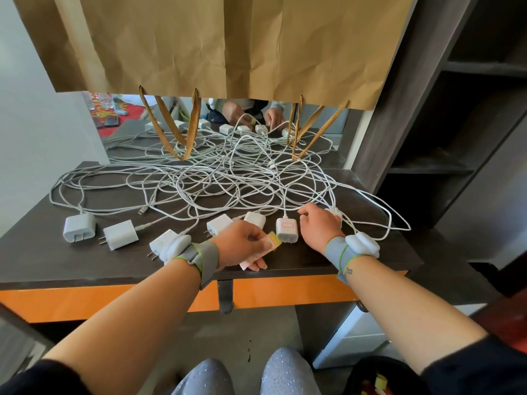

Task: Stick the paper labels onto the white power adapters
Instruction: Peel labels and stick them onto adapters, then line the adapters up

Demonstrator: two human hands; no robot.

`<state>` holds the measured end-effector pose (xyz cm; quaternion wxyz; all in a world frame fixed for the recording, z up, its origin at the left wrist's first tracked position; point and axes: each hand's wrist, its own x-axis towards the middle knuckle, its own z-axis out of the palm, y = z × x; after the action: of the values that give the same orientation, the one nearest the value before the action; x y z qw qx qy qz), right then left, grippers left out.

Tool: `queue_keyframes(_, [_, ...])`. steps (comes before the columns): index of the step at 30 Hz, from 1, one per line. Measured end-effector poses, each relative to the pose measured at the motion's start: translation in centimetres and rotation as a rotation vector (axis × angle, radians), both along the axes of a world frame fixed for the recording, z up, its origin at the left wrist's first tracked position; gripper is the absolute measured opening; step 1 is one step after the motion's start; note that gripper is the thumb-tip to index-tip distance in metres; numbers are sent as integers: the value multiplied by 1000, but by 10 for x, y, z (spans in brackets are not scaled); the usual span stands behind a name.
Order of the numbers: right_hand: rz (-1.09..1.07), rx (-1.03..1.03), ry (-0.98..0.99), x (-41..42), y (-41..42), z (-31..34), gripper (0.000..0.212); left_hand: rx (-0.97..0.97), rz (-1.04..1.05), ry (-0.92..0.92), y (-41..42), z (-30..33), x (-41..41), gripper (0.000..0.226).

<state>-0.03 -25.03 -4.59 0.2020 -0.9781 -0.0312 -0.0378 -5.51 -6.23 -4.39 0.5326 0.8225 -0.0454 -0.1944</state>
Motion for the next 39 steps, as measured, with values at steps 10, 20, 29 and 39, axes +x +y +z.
queue_keyframes(10, [444, 179, -244, -39, 39, 31, 14, -138, 351, 32, 32, 12, -11, 24])
queue_keyframes(20, [530, -60, -214, -50, 60, 37, 27, -132, 303, -67, 46, 21, -27, 27])
queue_keyframes(29, [536, 43, -32, -53, 68, 42, 23, -220, 223, -78, 49, 25, -31, 17])
queue_keyframes(39, [521, 243, 67, -52, 66, 46, 16, -102, 152, -179, 51, 28, -29, 13])
